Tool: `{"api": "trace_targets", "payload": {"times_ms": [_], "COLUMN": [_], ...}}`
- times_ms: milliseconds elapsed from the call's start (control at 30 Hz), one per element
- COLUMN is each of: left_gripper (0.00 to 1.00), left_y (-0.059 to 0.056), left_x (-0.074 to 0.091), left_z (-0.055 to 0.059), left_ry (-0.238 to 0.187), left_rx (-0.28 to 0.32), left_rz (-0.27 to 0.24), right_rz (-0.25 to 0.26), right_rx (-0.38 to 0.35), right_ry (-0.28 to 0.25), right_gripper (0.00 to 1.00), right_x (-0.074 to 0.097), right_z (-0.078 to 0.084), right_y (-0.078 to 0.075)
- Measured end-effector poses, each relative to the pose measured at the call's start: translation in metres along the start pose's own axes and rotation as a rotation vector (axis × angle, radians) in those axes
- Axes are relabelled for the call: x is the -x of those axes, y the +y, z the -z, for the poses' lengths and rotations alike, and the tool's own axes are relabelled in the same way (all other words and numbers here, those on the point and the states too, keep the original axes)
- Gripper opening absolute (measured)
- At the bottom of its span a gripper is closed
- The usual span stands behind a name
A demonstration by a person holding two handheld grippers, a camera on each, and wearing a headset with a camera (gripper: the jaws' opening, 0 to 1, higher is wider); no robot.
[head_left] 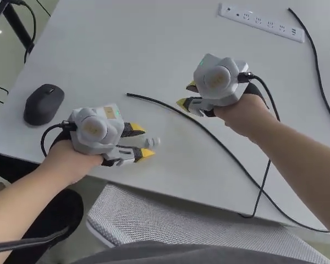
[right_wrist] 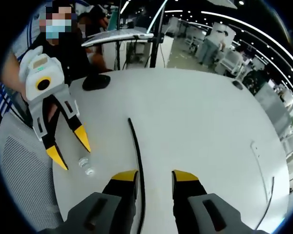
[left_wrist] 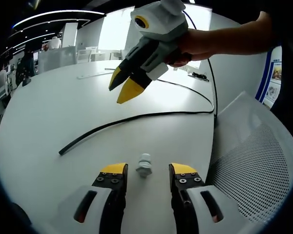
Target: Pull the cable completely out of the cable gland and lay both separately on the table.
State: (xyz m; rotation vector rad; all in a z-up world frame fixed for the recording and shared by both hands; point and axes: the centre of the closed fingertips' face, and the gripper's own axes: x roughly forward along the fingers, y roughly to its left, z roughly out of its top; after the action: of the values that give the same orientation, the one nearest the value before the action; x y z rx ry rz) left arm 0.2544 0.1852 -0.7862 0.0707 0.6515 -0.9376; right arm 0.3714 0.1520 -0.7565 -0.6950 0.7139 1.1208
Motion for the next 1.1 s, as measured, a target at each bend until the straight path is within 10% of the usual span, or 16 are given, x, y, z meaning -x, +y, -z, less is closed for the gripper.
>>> {"api": "trace_targets", "payload": {"times_ms": [567,1100], "left_gripper": [0.56,0.70], "left_y": [-0.020,-0.029], "left_x": [0.028,0.055], "left_z": [-0.033,-0.065], "left_ry": [-0.074,-0.145], "left_rx": [0.036,0.083], "left_rz": [-0.013,-0.059], "right_rz": [0.040,0.106], "right_rx": [-0.191,-0.404], "right_ry": [-0.209,-0.332], "right_gripper": [0.46,0.62], "right_x": [0.095,0.163], "right_z": [0.009,0.070], "right_y": [0.010,0.027]}}
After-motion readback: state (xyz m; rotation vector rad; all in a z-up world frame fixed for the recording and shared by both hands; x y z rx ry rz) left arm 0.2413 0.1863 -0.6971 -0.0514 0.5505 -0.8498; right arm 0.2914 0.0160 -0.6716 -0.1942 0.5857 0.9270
